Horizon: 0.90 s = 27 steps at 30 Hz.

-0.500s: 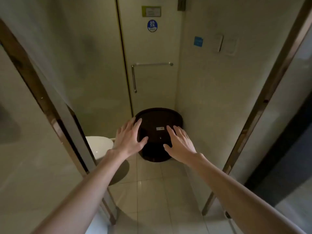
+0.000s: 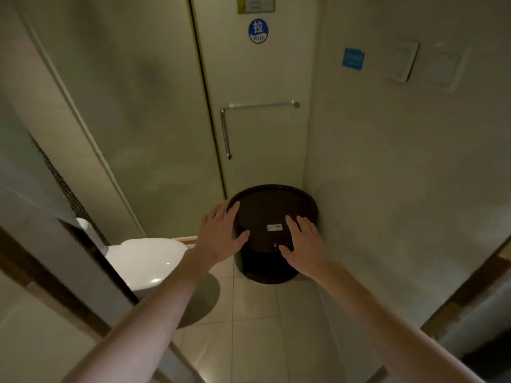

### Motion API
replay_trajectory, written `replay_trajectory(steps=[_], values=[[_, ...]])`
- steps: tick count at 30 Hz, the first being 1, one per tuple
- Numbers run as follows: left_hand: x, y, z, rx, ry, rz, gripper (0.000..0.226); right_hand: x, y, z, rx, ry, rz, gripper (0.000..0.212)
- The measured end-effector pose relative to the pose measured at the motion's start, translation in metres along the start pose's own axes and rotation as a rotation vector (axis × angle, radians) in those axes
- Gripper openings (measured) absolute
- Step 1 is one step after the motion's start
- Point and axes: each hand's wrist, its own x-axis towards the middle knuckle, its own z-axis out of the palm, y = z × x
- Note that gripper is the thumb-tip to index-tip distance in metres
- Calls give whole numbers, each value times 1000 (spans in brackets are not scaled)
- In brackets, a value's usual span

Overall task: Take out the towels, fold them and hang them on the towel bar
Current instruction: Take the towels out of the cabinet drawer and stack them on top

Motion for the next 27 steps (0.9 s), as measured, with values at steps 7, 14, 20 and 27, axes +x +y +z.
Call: replay_trajectory(steps=[7, 14, 20, 27], values=[[74, -10, 33, -12, -40, -51, 79, 79, 26, 17, -3, -68, 0, 78], [127, -31, 64, -62, -68, -77, 78, 140, 41, 48, -13, -143, 15, 79], [182, -48, 95, -92, -98, -79, 78, 196, 49, 81, -32, -186, 43, 79], [241, -74, 124, -140, -112, -63, 78, 258, 56, 107, -60, -228, 96, 78]])
